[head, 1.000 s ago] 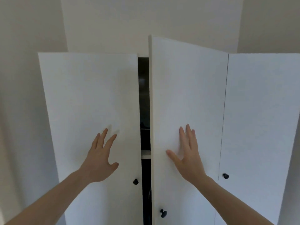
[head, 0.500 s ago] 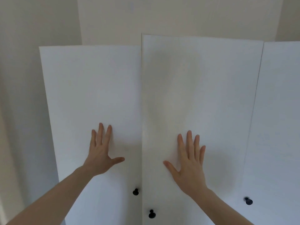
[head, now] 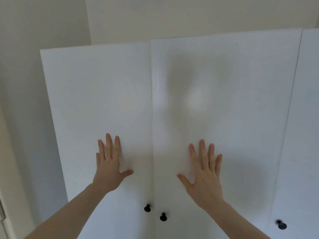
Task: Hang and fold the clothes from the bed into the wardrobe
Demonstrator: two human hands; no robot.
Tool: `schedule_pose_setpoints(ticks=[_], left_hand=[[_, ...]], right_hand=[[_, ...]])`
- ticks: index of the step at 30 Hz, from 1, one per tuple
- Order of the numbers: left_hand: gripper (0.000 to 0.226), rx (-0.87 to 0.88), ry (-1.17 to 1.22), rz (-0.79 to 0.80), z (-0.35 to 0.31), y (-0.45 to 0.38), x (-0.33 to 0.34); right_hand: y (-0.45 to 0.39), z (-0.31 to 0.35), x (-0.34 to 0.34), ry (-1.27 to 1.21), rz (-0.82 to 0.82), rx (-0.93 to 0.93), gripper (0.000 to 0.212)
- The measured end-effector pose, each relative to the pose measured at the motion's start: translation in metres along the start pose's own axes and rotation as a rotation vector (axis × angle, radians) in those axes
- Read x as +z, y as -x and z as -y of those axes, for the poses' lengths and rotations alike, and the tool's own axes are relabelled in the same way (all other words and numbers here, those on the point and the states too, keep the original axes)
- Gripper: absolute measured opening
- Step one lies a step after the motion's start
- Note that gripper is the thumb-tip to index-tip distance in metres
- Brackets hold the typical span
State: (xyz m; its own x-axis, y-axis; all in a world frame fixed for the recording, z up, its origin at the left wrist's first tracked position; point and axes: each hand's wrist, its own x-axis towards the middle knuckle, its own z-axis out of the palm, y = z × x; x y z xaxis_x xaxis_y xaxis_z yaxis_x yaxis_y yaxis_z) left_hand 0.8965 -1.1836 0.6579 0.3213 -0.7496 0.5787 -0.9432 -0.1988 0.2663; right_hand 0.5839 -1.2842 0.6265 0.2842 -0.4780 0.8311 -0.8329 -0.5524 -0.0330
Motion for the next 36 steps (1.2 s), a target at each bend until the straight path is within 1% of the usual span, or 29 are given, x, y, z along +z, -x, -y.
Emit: schedule_pose_setpoints(ticks=[11, 15, 18, 28, 32, 36], left_hand=[[0.139, -0.019, -0.079, 0.024, -0.004, -0.001, 0.002], [0.139, -0.007, -0.069, 0.019, -0.005, 0.0, 0.002], [0.139, -0.007, -0.081, 0.016, -0.004, -0.001, 0.003], [0.139, -0.008, -0.087, 0.014, -0.001, -0.001, 0.004], [0.14, 0.033, -0.067, 0.07, 0.006, -0.001, -0.007], [0.133, 0.053, -0.113, 0.215, 0.015, 0.009, -0.023]], right_hand=[[0.001, -0.003, 0.011, 0.018, -0.006, -0.007, 0.097], [0.0, -0.003, 0.014, 0.021, -0.015, -0.001, 0.104], [0.0, -0.005, 0.016, 0.039, -0.024, -0.012, 0.095], [0.0, -0.004, 0.023, 0.103, 0.027, 0.006, 0.097], [-0.002, 0.002, 0.014, 0.121, 0.075, 0.021, 0.096], [0.002, 0.015, -0.001, 0.115, 0.155, 0.072, 0.101]])
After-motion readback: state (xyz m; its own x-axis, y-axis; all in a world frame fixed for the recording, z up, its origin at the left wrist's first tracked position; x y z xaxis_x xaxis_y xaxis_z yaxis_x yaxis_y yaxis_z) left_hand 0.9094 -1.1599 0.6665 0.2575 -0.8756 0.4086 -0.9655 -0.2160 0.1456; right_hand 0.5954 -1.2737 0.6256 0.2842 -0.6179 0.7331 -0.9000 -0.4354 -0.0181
